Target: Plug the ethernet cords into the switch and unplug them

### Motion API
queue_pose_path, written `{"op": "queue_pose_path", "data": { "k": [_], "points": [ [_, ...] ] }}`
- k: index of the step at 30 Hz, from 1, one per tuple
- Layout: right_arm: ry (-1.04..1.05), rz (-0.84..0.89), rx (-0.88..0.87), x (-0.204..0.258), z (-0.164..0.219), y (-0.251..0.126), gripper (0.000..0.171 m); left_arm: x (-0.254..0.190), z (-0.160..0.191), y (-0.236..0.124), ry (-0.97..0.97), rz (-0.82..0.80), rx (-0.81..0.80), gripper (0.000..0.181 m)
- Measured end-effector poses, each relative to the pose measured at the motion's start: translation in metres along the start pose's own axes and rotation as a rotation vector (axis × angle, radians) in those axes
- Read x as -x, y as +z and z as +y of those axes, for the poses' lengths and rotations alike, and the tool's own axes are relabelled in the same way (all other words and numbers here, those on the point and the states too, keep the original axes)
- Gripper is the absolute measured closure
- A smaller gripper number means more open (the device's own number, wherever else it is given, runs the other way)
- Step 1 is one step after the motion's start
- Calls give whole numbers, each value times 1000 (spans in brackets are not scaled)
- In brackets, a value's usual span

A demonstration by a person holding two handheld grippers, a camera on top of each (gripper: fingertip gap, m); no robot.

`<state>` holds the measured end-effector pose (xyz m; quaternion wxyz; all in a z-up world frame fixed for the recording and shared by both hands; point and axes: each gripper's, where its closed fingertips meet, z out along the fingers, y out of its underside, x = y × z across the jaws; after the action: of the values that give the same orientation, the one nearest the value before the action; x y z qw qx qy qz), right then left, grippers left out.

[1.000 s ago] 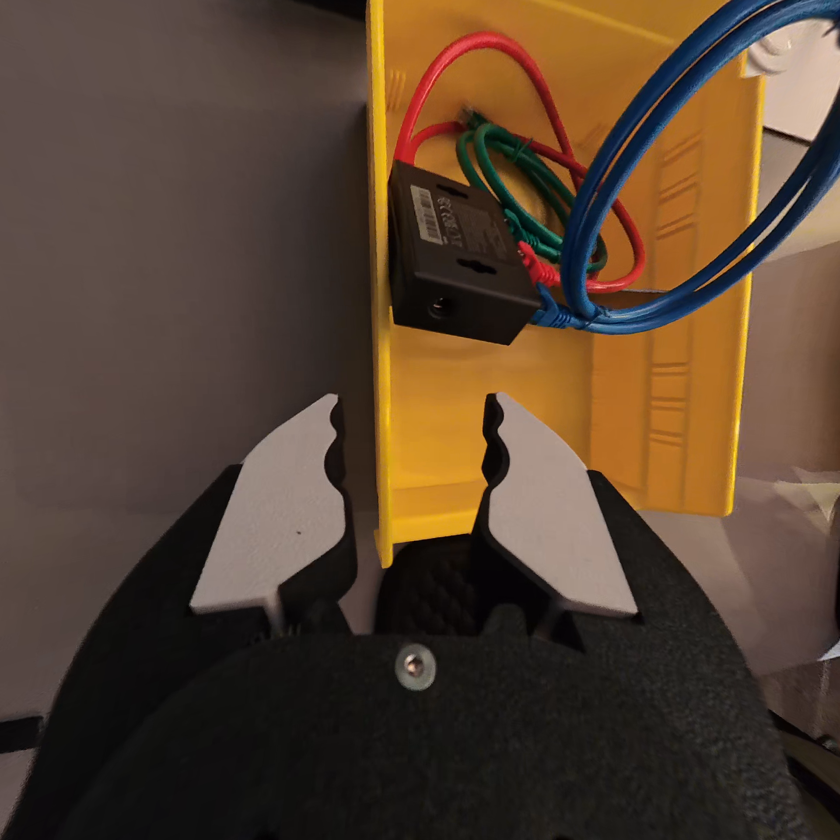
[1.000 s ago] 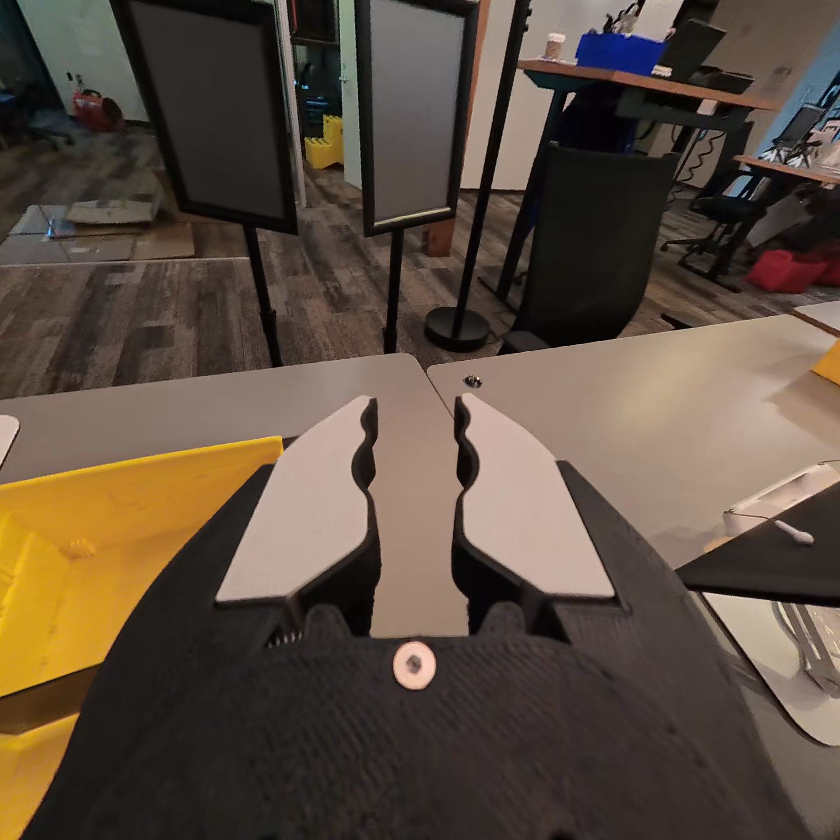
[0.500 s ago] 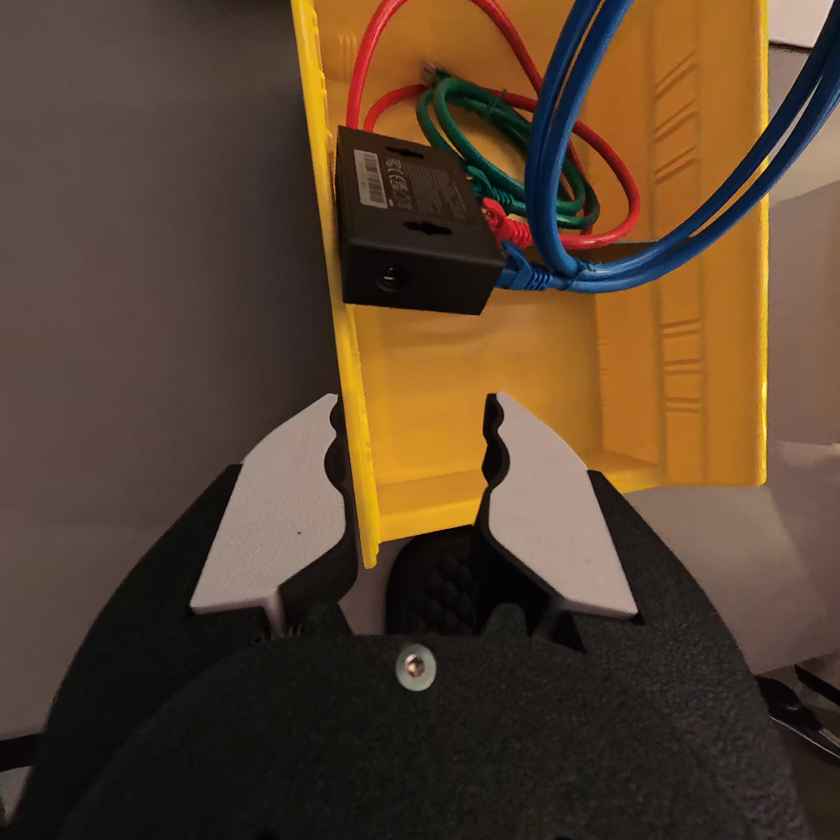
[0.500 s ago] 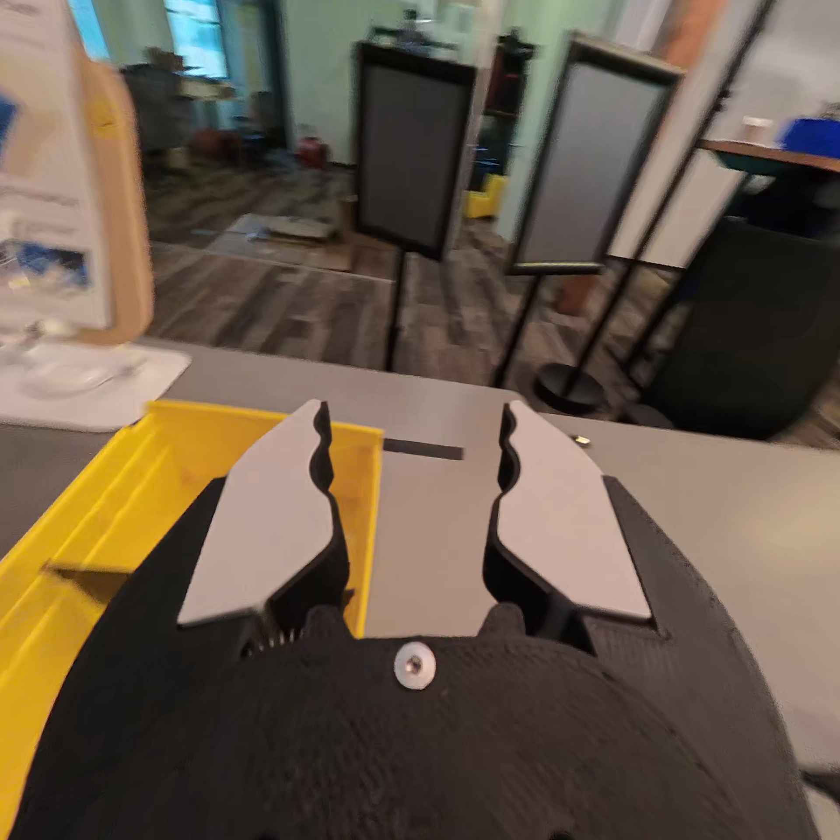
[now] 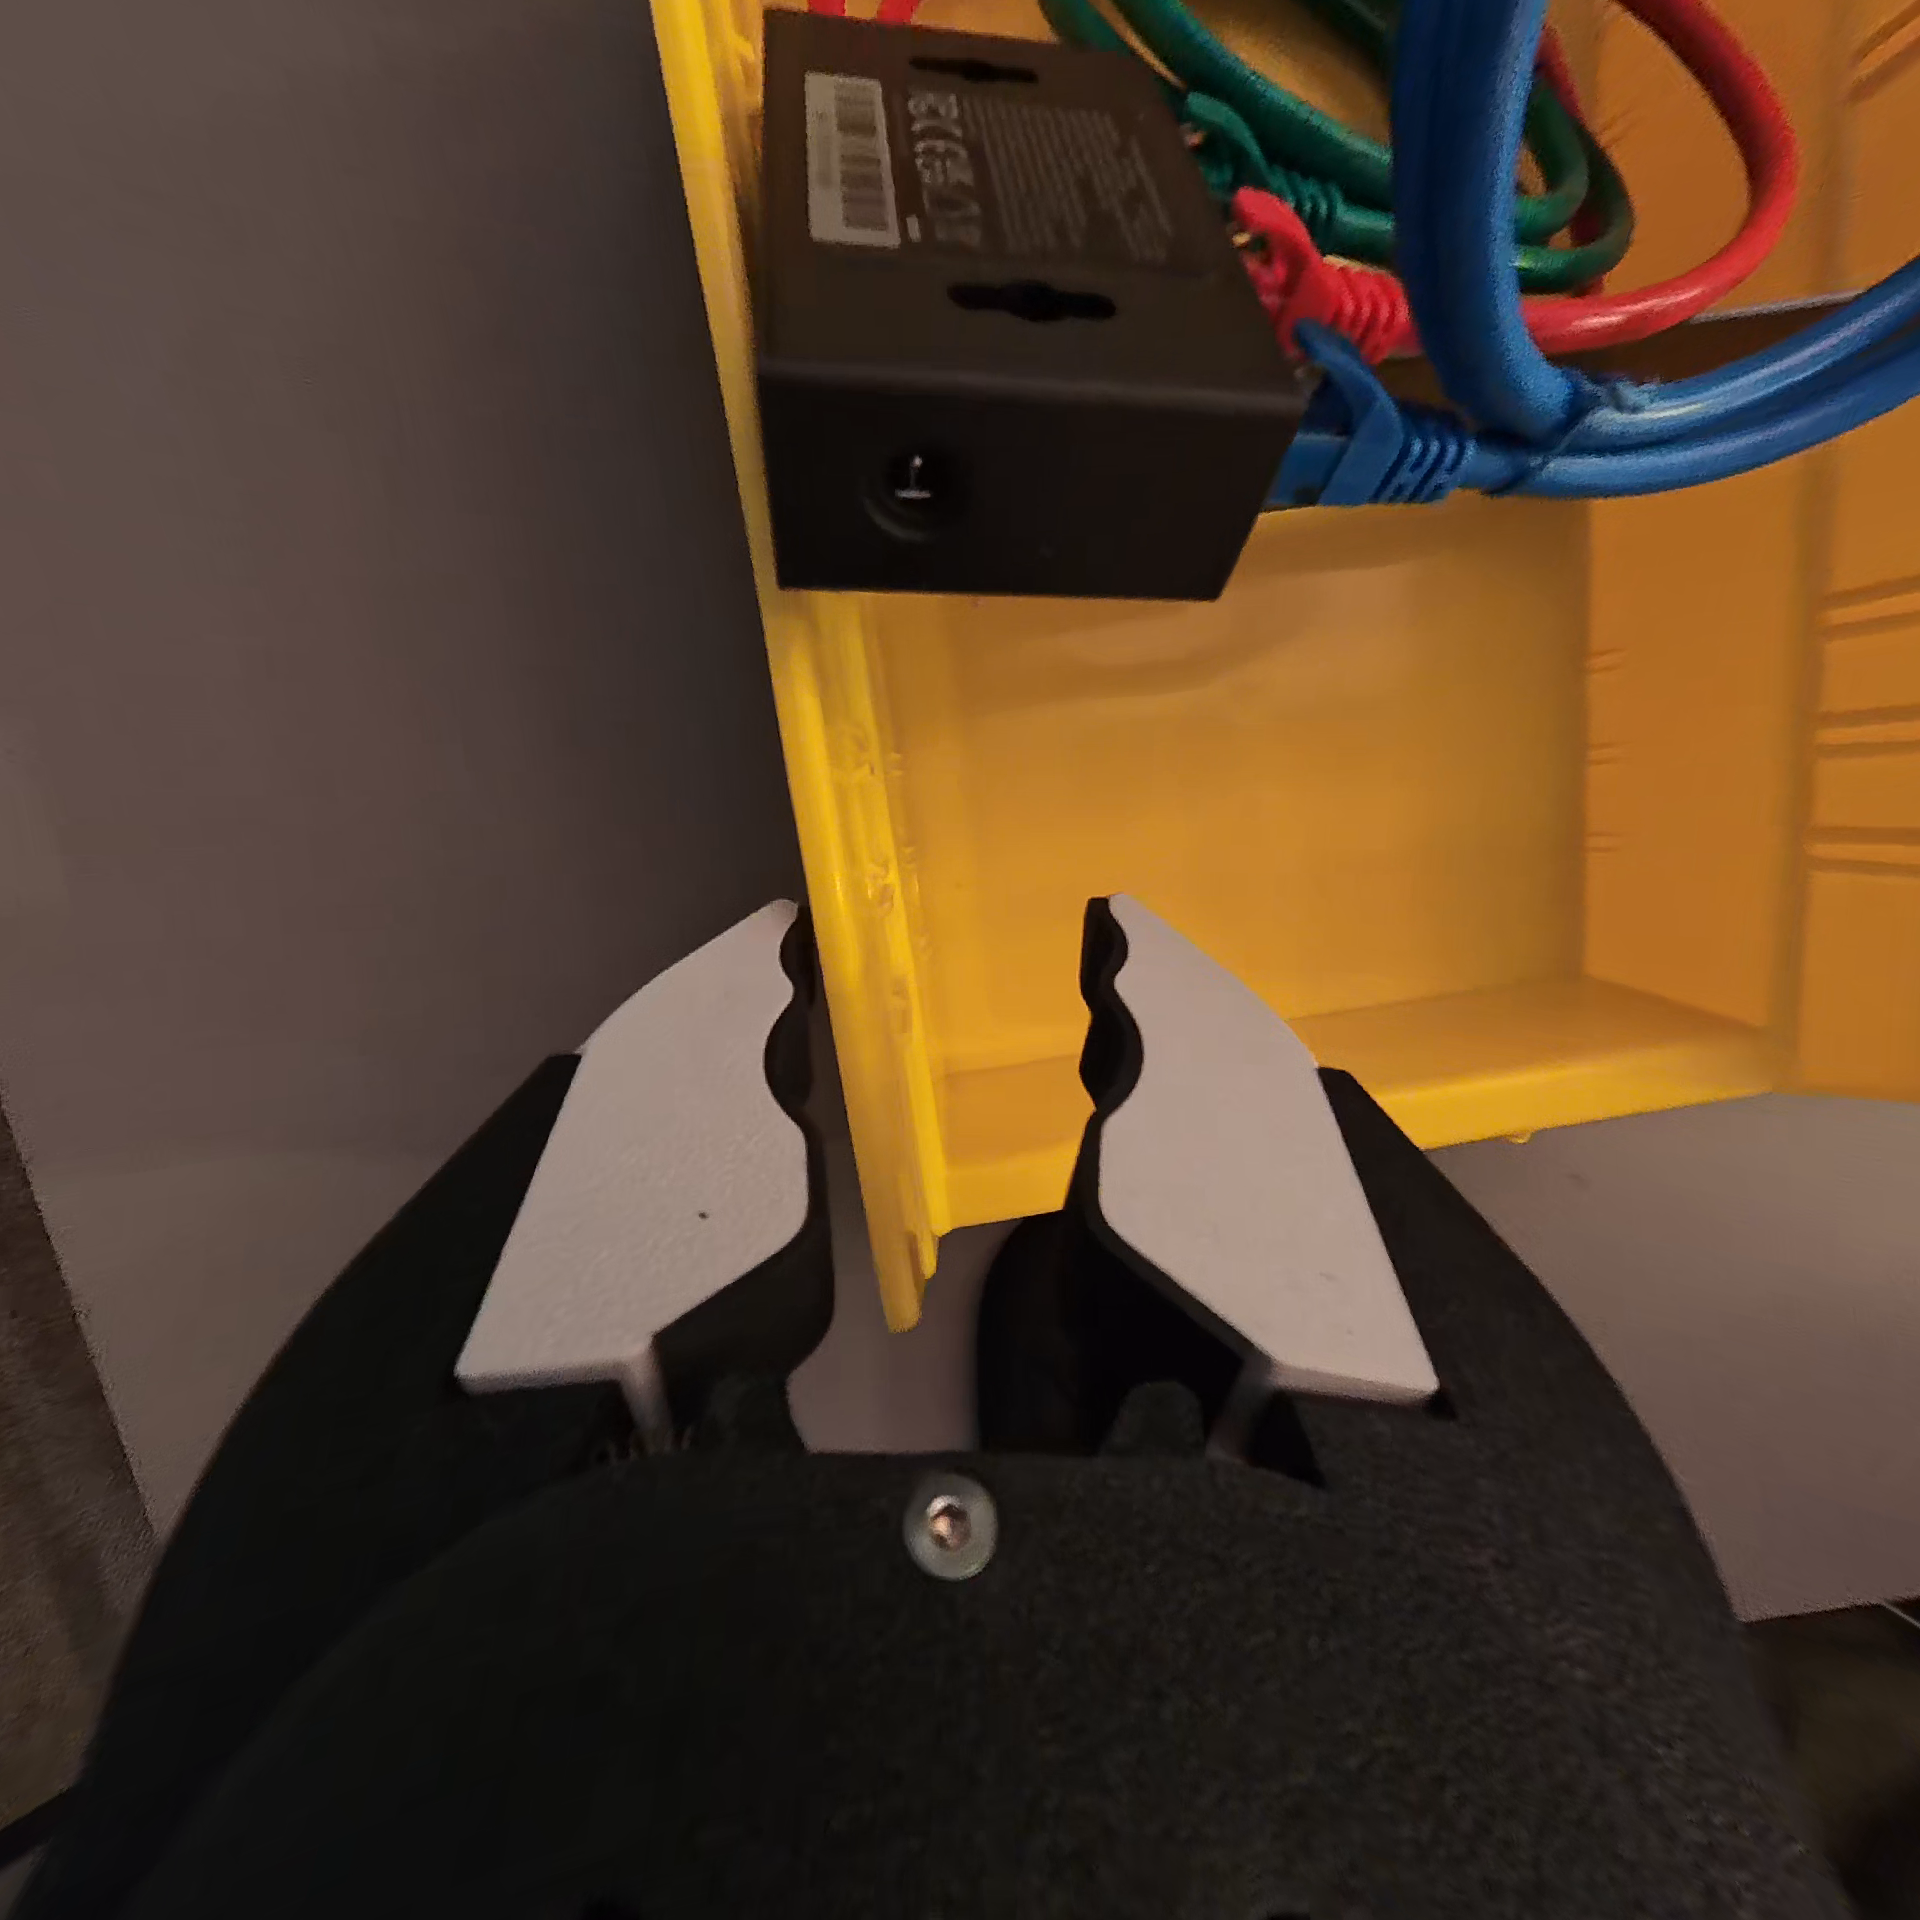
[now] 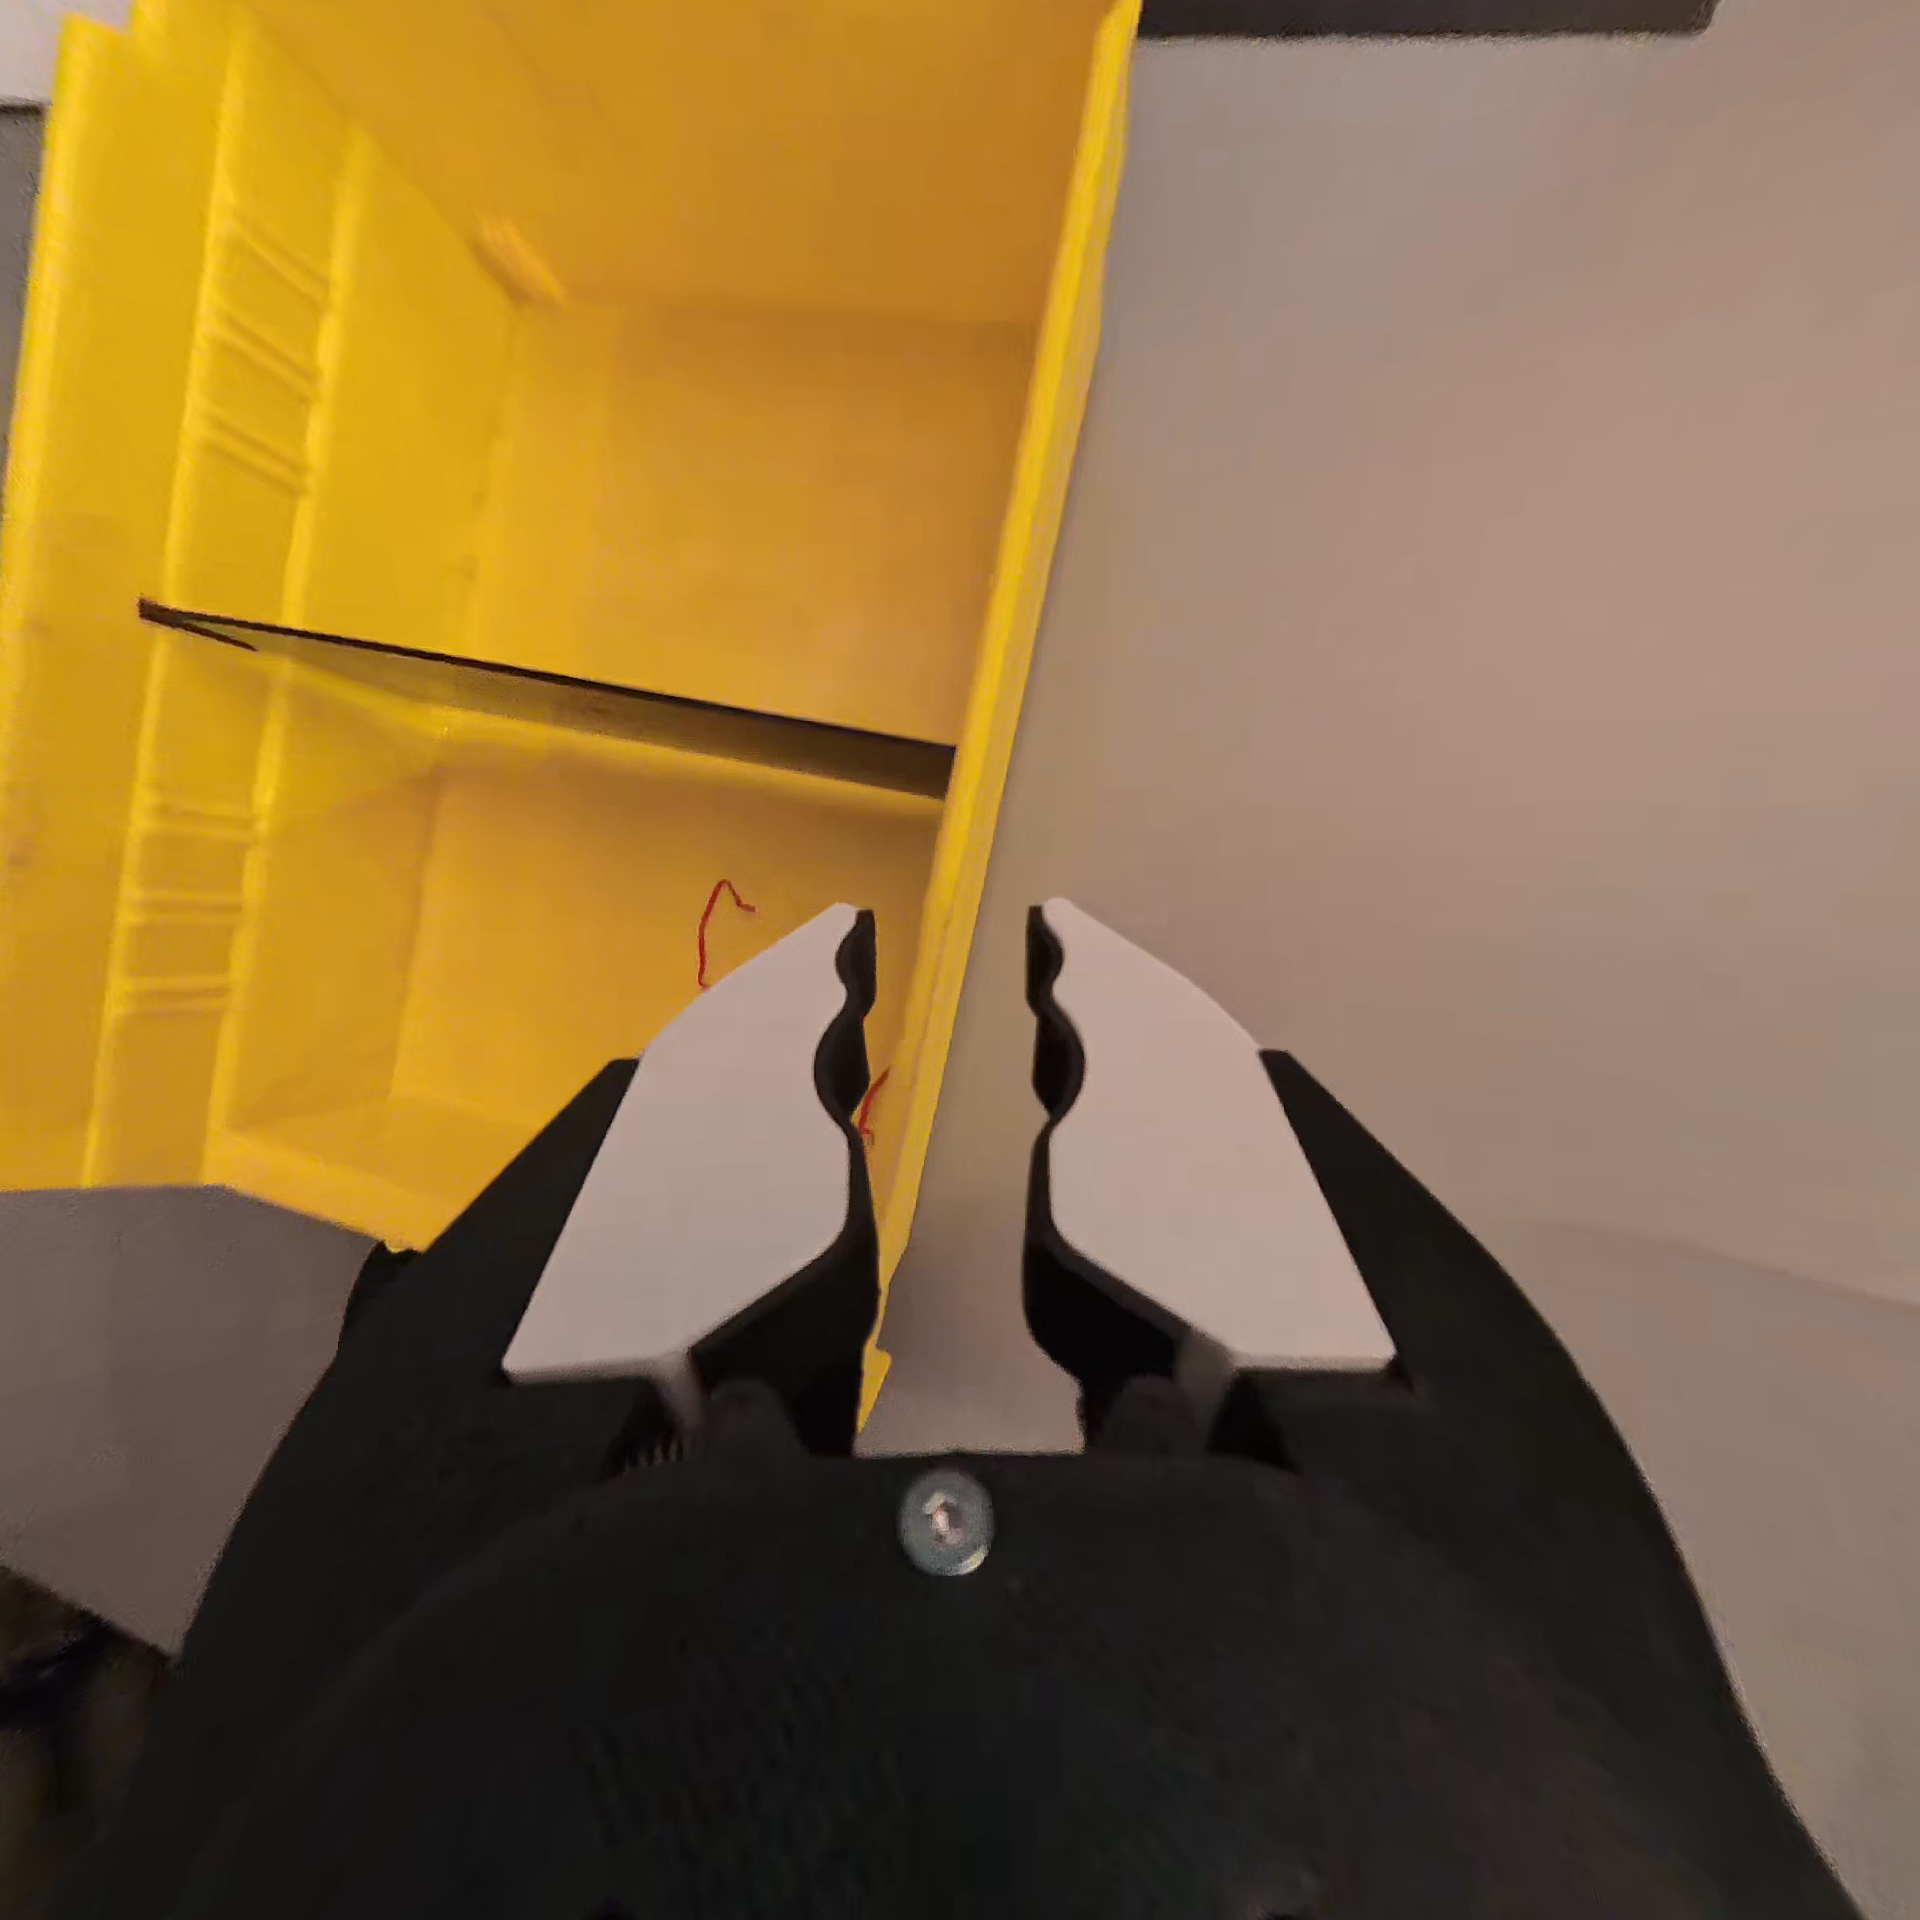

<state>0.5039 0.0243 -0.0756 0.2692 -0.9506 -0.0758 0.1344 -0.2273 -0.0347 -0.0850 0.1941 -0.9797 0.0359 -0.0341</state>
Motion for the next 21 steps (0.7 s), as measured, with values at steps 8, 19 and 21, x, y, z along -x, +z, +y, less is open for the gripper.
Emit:
{"op": "queue_pose_path", "data": {
  "k": [8,19,21],
  "points": [
    [-26,-17,72,8,6,9,156,17,6,14,50,-92,11,139],
    [14,41,-122,1,-18,-29,148,8,-53,-31,482,-271,-429,125],
    [-3,49,-206,6,-30,-45,148,-1,-61,-44,756,-409,-491,127]
  ]
}}
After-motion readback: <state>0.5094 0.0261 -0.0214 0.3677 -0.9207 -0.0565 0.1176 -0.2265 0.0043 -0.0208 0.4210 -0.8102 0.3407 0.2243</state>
